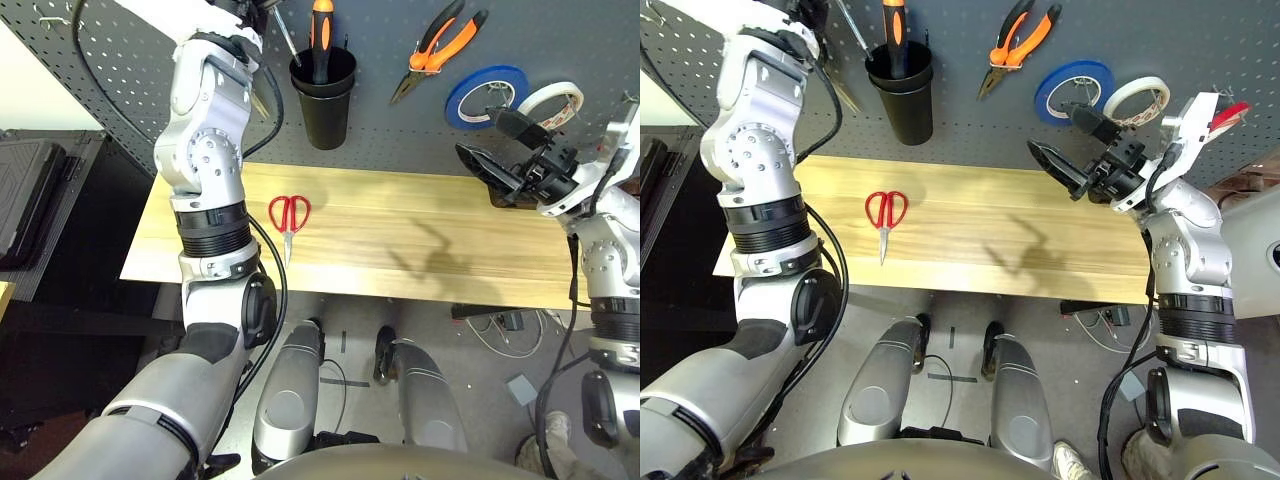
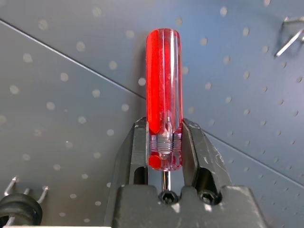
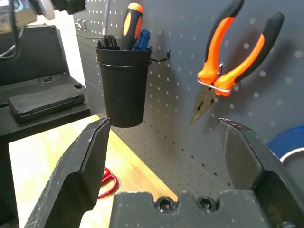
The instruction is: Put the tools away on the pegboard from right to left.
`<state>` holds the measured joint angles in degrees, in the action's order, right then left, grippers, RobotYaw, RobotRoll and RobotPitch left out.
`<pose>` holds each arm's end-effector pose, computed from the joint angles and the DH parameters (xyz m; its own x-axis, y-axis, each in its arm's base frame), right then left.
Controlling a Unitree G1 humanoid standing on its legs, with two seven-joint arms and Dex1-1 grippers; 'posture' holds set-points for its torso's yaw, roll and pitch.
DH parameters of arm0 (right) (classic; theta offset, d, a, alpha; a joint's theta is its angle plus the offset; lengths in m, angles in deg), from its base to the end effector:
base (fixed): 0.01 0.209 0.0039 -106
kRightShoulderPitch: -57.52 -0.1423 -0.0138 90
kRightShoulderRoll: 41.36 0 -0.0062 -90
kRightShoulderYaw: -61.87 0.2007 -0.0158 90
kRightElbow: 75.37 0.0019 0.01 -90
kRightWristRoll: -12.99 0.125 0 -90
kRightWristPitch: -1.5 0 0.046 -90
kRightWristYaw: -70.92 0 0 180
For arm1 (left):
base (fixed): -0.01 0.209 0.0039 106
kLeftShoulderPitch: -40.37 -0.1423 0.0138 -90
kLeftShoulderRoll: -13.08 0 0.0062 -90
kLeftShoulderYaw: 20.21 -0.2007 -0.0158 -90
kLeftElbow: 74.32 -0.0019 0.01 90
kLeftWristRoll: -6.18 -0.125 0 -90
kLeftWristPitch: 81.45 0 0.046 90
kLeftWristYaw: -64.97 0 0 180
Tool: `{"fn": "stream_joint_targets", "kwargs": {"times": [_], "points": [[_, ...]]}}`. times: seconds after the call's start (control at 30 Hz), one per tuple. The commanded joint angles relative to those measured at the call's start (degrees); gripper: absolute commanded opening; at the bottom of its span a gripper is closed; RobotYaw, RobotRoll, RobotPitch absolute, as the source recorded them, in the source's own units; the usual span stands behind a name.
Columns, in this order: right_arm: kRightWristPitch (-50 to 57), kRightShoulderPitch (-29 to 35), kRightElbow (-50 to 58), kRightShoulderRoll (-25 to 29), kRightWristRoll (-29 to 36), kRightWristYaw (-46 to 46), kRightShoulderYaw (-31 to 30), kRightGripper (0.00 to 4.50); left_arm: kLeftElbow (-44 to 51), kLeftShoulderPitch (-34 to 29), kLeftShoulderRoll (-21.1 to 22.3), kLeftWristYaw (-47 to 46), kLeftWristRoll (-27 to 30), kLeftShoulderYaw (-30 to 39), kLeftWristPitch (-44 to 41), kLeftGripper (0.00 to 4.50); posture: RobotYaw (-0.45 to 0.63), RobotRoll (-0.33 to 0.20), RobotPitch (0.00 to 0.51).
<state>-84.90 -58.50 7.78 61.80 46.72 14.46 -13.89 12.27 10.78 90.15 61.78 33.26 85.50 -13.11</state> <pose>0.2647 -0.2715 0.1539 0.5776 0.7373 0.3504 -0.7180 0.6631 -0.2116 0.3126 0.1250 0.2737 0.8175 -0.1233 0.5626 0.3738 0.8567 -0.3554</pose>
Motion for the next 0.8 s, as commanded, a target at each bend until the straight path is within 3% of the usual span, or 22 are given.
{"fn": "stream_joint_targets", "kwargs": {"times": [0.03,0.7,0.8], "points": [[0.0,1.4,1.5,-0.1,-0.5,0.4,-0.2,4.50,-0.7,0.1,-0.4,1.5,-1.1,-2.0,1.6,0.85,0.20,0.000,0.260],[-0.7,0.5,0.8,-1.0,-2.1,1.9,-1.1,4.50,1.1,-6.4,-1.3,3.3,-6.5,-8.1,2.7,0.85,0.21,0.000,0.263],[-1.1,0.4,0.5,-1.1,-2.3,1.9,-1.4,4.50,1.7,-6.5,-1.5,3.2,-6.4,-8.2,2.4,1.89,0.21,0.000,0.262]]}}
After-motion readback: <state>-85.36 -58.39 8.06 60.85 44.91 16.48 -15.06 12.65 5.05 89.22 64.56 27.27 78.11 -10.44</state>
